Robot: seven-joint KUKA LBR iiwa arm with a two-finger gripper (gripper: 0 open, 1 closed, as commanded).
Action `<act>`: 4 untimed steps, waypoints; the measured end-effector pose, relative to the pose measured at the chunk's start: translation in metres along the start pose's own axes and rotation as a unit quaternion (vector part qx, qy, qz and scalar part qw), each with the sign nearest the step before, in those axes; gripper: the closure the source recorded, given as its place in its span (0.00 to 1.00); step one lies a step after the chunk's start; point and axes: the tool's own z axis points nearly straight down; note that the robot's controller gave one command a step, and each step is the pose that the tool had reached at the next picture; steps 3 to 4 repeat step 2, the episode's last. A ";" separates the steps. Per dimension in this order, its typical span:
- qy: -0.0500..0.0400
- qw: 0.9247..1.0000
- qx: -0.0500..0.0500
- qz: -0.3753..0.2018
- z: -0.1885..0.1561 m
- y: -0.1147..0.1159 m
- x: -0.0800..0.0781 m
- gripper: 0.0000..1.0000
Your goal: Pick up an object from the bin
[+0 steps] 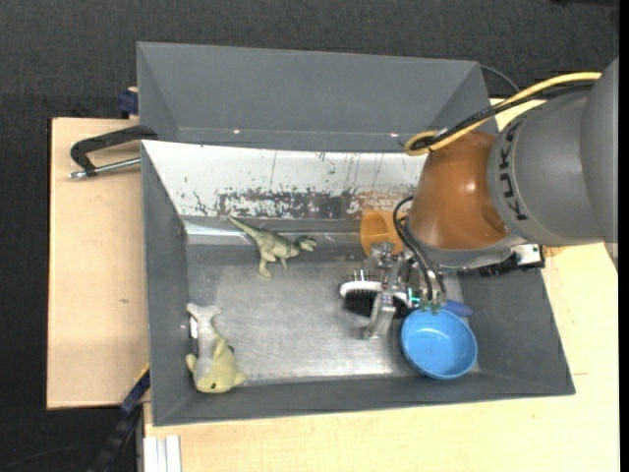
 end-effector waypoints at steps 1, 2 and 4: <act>-0.001 1.000 -0.001 0.000 0.000 0.001 -0.001 1.00; -0.005 0.975 0.002 -0.222 -0.185 -0.055 0.010 1.00; -0.005 0.975 0.002 -0.222 -0.185 -0.055 0.010 1.00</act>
Offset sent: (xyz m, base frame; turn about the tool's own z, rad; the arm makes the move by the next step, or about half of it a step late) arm 0.0000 0.0000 0.0000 0.0000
